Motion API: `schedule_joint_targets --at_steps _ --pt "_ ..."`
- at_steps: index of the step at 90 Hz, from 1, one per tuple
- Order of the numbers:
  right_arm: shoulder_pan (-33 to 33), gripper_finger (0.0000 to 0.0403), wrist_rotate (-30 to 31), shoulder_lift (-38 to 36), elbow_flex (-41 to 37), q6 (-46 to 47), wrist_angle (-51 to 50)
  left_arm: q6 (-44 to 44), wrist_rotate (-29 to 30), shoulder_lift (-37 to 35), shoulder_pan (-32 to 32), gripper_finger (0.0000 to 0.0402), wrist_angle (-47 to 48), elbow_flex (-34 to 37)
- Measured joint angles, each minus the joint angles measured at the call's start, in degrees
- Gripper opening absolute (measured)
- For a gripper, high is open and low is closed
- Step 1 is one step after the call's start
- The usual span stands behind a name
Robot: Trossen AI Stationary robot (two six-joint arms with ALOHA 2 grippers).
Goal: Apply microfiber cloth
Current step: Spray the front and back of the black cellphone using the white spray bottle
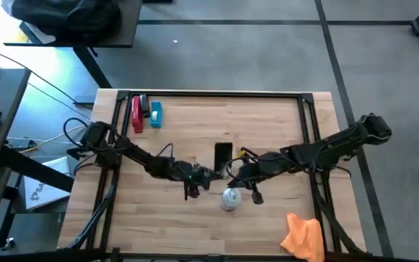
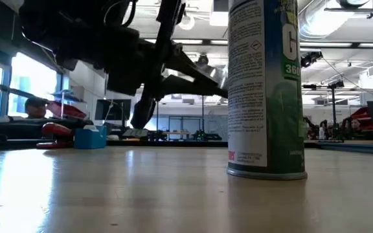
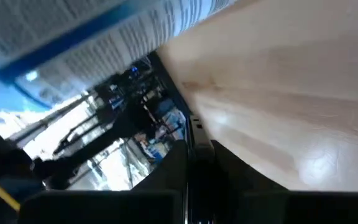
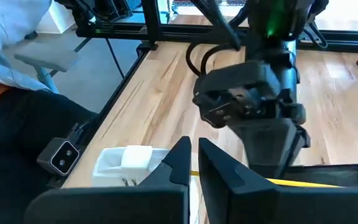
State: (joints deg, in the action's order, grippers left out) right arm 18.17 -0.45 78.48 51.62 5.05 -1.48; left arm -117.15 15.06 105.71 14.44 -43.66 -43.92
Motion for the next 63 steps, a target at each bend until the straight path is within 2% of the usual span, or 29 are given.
schedule_joint_targets --at_steps 28,42,55,63 --pt "0.0 0.0000 0.0 0.0 0.0 0.3 0.0 -9.2 -4.1 0.0 -0.5 0.0017 0.1 -0.1" --pt "0.0 0.0000 0.0 0.0 0.0 0.7 -0.1 -5.9 6.8 -0.2 -0.4 0.0017 -5.2 -0.2" --pt "0.0 0.0000 0.0 0.0 0.0 0.5 0.0 -3.5 16.9 -0.8 -0.2 0.0017 -5.4 0.0" --pt "0.0 0.0000 0.1 0.0 0.0 0.5 0.0 -3.3 19.8 -1.1 1.4 0.0017 -5.6 0.0"
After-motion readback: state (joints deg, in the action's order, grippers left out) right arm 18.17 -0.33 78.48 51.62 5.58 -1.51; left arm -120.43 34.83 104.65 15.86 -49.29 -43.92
